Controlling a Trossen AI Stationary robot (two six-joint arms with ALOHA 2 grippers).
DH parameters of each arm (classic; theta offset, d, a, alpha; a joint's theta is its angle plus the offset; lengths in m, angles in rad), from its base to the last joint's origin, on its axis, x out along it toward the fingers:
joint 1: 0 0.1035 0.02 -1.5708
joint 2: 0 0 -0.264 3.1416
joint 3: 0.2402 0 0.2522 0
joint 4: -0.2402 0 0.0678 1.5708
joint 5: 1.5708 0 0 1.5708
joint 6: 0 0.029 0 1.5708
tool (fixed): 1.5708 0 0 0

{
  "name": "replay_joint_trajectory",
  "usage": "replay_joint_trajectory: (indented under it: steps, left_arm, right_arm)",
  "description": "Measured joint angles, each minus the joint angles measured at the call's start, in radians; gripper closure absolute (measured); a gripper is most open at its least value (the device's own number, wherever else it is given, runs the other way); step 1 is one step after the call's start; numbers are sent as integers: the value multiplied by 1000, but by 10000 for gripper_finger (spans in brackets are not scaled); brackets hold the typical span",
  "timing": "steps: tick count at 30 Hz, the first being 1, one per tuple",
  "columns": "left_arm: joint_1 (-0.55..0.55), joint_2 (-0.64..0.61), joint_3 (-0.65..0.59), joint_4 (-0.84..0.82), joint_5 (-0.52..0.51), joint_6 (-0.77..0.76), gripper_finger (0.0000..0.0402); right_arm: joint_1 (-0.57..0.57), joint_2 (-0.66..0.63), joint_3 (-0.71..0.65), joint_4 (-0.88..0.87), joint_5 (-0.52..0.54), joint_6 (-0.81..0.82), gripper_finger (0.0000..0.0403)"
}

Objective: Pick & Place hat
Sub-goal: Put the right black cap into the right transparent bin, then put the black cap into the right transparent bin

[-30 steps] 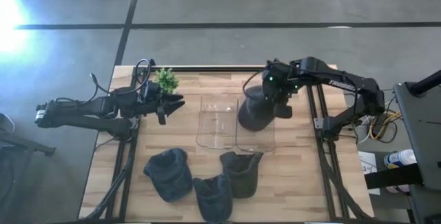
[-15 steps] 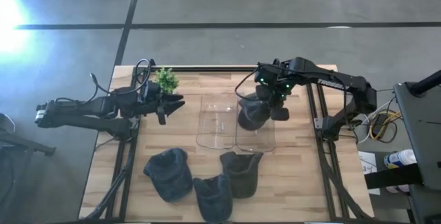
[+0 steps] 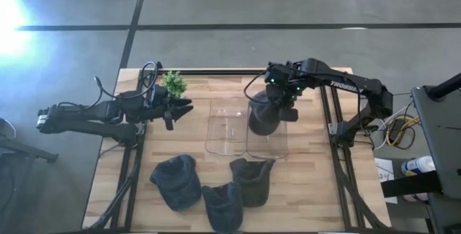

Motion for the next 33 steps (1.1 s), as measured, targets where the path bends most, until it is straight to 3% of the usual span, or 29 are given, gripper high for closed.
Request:
replay_joint_trajectory:
  steps: [10, 24, 33]
  left_arm:
    - [0, 0, 0, 1, 0, -13, 236]
    - [0, 0, 0, 1, 1, -13, 236]
    - [0, 0, 0, 1, 1, -14, 236]
  right_arm:
    - [-39, 0, -3, 7, -28, 21, 388]
    - [-39, 3, -8, 18, 7, 47, 265]
    - [-19, -7, 88, -72, 52, 97, 237]
